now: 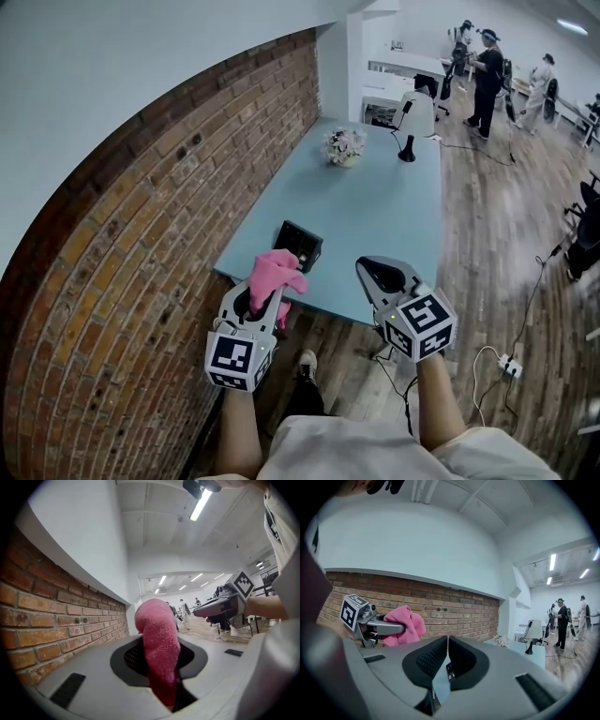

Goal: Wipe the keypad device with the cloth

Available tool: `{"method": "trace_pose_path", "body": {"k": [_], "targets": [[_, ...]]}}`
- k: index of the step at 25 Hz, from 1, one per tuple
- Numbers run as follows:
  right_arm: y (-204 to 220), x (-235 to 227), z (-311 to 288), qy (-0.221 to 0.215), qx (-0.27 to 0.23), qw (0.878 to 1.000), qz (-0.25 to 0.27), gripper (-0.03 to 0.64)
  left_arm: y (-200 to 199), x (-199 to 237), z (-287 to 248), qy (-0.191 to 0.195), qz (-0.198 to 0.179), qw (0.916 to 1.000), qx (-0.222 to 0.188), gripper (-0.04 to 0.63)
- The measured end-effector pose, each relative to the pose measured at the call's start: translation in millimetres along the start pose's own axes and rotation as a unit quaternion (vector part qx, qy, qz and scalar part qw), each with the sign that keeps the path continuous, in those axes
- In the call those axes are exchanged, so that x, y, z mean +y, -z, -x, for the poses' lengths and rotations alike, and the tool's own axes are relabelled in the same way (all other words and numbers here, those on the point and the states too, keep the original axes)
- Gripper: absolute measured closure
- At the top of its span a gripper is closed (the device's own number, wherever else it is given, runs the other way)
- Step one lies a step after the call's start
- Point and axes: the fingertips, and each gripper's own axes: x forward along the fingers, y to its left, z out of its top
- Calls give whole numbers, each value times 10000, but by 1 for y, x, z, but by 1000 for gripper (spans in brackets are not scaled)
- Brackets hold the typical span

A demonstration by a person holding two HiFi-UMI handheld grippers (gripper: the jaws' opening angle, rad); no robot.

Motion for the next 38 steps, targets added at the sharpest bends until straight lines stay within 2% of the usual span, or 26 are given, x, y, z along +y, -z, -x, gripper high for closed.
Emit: {"method": "trace_pose_path", "body": {"k": [6, 11, 20, 29, 38], "targets": [[3, -25, -57, 89, 98, 9999, -71, 583, 12, 44, -44, 43, 32, 10000, 33, 469], [10, -35, -100, -12, 260, 9996, -141, 583, 26, 75, -79, 97, 81, 9998, 136, 469], [50, -54, -160, 16, 801, 9961, -371, 581, 62, 118, -135, 153, 294, 9988, 374, 469], [98, -64, -217, -36, 1378, 9893, -478, 558, 125, 153, -189, 271, 309, 9968, 689, 468], [165, -71, -272, 144, 2094, 9764, -512, 543, 194, 160, -239, 759, 586, 9903, 1008, 468]]}}
